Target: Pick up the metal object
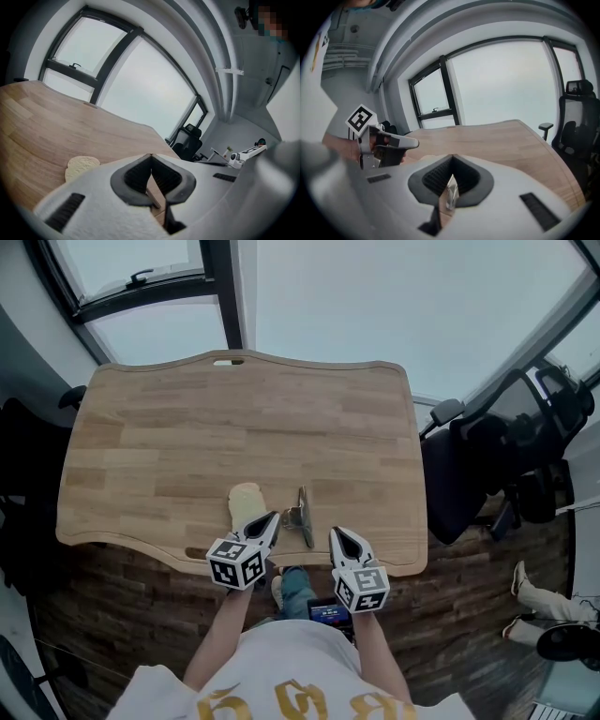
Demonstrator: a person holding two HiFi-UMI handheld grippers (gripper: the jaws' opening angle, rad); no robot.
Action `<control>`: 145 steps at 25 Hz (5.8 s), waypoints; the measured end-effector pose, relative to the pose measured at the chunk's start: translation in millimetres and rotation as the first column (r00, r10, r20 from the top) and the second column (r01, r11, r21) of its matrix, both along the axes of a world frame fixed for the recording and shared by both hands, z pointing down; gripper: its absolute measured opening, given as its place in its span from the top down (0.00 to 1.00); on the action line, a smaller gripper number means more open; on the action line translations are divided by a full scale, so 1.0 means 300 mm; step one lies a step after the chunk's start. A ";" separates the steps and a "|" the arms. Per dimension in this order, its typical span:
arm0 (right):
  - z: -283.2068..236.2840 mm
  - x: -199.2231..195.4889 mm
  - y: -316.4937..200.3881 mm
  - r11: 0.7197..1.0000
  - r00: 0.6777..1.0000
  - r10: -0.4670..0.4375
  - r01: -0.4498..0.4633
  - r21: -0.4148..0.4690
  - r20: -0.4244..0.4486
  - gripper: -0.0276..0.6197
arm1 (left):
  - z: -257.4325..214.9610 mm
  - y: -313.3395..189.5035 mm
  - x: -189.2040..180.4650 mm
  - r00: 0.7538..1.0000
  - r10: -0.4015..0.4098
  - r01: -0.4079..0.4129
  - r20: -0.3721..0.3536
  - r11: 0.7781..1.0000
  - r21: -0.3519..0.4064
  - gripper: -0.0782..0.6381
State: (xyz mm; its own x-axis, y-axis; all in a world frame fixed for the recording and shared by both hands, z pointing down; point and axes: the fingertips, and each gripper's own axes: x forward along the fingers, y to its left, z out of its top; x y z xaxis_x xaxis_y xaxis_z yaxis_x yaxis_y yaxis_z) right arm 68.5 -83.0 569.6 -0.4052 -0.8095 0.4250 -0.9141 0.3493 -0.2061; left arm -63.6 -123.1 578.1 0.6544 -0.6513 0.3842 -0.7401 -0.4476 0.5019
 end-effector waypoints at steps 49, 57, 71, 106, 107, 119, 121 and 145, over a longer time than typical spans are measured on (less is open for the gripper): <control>0.306 0.037 -0.168 0.979 0.999 -0.043 0.043 -0.200 0.001 0.94 | 0.437 -0.028 0.164 0.995 0.056 -0.090 -0.084 0.872 -0.482 0.76; 0.311 0.076 -0.186 0.979 1.000 -0.028 0.030 -0.204 0.013 0.94 | 0.461 -0.057 0.165 0.990 -0.040 -0.042 -0.136 0.834 -0.551 0.82; 0.272 0.076 -0.218 0.982 0.999 -0.011 0.021 -0.187 0.053 0.94 | 0.438 -0.083 0.160 0.974 -0.123 -0.009 -0.190 0.818 -0.575 0.83; 0.065 0.097 -0.204 0.999 0.997 0.032 -0.032 0.000 -0.069 0.94 | 0.169 -0.111 0.054 0.858 -0.260 0.037 -0.443 0.891 -0.452 0.84; 0.055 0.096 -0.203 0.999 0.997 0.034 -0.033 0.008 -0.072 0.94 | 0.154 -0.111 0.053 0.856 -0.255 0.034 -0.450 0.896 -0.444 0.84; -0.059 0.085 -0.162 0.996 0.995 0.034 -0.026 0.085 -0.090 0.94 | -0.046 -0.085 0.049 0.799 -0.221 0.015 -0.560 0.937 -0.350 0.84; -0.075 0.081 -0.156 0.995 0.995 0.033 -0.024 0.097 -0.089 0.94 | -0.067 -0.079 0.048 0.795 -0.215 0.013 -0.567 0.941 -0.339 0.84; -0.171 0.073 -0.009 0.986 0.996 0.047 -0.034 0.166 -0.075 0.94 | -0.254 0.086 0.051 0.715 -0.184 -0.022 -0.674 0.958 -0.285 0.84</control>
State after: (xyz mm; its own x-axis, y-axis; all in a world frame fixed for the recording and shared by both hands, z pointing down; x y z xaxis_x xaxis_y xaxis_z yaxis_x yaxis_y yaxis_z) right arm 90.5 -85.7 518.2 -0.3417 -0.8858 0.3141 -0.9391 0.3352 -0.0761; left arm -48.1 -97.3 501.9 0.7509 -0.6604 0.0062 -0.1689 -0.1830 0.9685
